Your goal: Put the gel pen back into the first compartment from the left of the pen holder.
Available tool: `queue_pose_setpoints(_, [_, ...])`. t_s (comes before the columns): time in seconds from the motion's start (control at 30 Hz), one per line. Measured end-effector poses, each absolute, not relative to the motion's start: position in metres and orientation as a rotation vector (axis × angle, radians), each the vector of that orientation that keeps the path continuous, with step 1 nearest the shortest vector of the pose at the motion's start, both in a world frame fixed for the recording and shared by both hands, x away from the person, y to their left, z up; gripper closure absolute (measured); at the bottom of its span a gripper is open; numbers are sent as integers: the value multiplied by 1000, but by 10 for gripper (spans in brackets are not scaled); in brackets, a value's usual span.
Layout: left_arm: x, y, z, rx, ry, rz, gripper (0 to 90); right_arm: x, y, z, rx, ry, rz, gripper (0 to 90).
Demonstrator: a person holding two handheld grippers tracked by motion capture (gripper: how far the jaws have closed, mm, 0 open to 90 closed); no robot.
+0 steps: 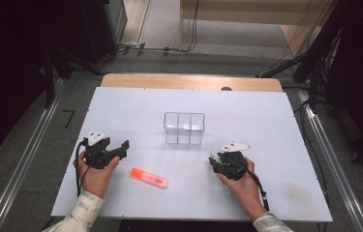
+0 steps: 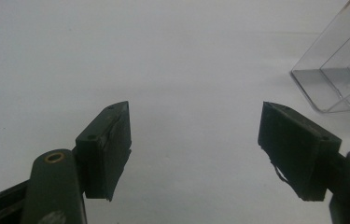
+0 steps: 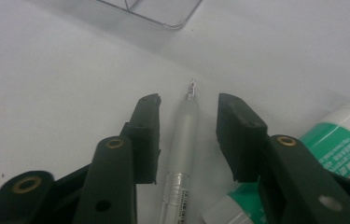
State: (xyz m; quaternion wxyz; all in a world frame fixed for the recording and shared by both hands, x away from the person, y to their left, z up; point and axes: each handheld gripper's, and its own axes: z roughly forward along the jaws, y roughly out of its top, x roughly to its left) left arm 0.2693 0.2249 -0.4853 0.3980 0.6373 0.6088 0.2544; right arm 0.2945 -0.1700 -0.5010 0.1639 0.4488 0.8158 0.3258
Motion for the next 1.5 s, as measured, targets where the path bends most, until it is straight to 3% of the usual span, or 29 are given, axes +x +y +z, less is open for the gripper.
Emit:
queue_pose_setpoints(0.63, [270,224,-485,1613,1539,643,259,294,-165,-502,1302,2326,885,749])
queue_pose_setpoints(1.5, [269,225,-485,1609,1537,642,259,283,-159,-494,1275,2346,938,793])
